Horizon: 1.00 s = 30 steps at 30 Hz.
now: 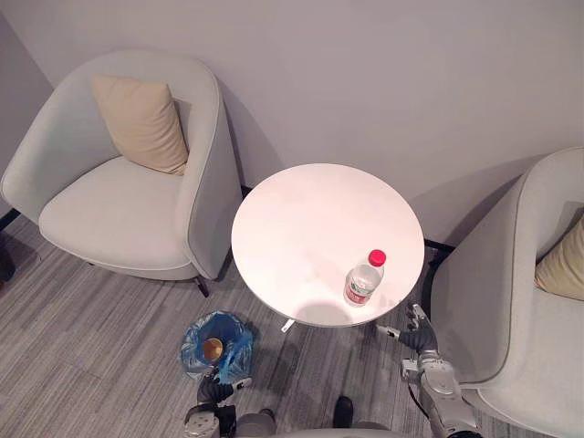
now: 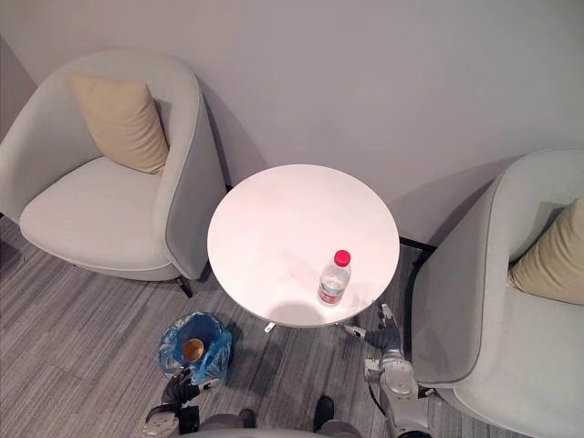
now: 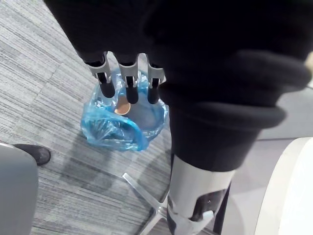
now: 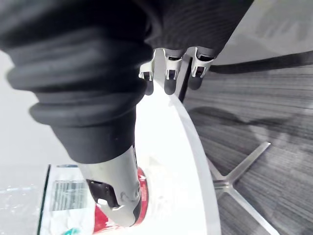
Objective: Gather rubbish on tea table into small bin, then transfer packed bag to large trash can.
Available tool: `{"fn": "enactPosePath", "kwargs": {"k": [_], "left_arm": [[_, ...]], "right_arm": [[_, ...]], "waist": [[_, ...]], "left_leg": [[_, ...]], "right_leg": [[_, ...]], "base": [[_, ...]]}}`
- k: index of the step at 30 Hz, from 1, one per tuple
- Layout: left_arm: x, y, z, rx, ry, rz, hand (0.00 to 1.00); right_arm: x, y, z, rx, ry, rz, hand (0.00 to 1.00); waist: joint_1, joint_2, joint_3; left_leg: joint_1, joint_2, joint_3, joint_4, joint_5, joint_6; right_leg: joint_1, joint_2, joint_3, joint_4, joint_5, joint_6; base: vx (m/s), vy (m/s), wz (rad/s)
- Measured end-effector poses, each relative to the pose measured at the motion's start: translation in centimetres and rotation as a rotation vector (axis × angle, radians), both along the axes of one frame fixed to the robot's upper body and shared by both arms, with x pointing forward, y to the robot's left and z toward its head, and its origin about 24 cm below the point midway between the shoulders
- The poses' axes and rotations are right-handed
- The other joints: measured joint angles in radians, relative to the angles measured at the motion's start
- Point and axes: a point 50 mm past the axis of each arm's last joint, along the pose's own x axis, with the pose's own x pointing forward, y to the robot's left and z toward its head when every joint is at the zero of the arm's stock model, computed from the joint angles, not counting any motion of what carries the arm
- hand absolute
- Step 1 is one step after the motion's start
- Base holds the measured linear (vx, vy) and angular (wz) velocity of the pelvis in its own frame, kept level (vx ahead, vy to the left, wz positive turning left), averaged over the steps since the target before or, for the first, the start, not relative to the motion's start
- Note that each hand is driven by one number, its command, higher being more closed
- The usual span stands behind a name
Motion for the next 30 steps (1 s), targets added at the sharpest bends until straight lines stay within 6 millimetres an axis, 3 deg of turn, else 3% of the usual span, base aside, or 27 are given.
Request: {"fn": "enactPosePath", "kwargs": {"k": [6,23,30], "left_arm": [[0.1,0.0,0.1,0.000,-0.009,-0.003,0.00],[-0.2,-0.1,0.0,-0.013,-0.006,-0.015,0.00],[-0.2,-0.1,0.0,-0.013,-0.007,-0.017,0.00]], "right_arm": [[1.3,0.7,2.0,-0.021,-0.103,0.058,0.00],[2.4,1.7,2.7,-0.053,-0.132,0.133,0.00],[3.7,1.9,3.5,-0.056,-0.169,0.138,0.00]], "waist": [[0.001,0.002,-0.002],[0.001,0.002,-0.002],[0.001,0.003,-0.002]], "left_leg": [[0.008,-0.001,-0.002,-0.010,0.000,0.000],[-0.004,-0.005,-0.043,-0.034,0.028,-0.001],[-0.010,-0.013,-0.054,-0.058,0.045,0.002]], "right_leg": [[0.003,0.000,-0.003,0.000,0.000,0.000],[0.001,-0.003,-0.046,-0.001,0.000,0.000],[-0.012,-0.010,-0.052,-0.001,0.000,0.000]], "base": [[0.00,0.000,0.00],[-0.04,-0.011,0.07],[-0.01,-0.001,0.04]]}}
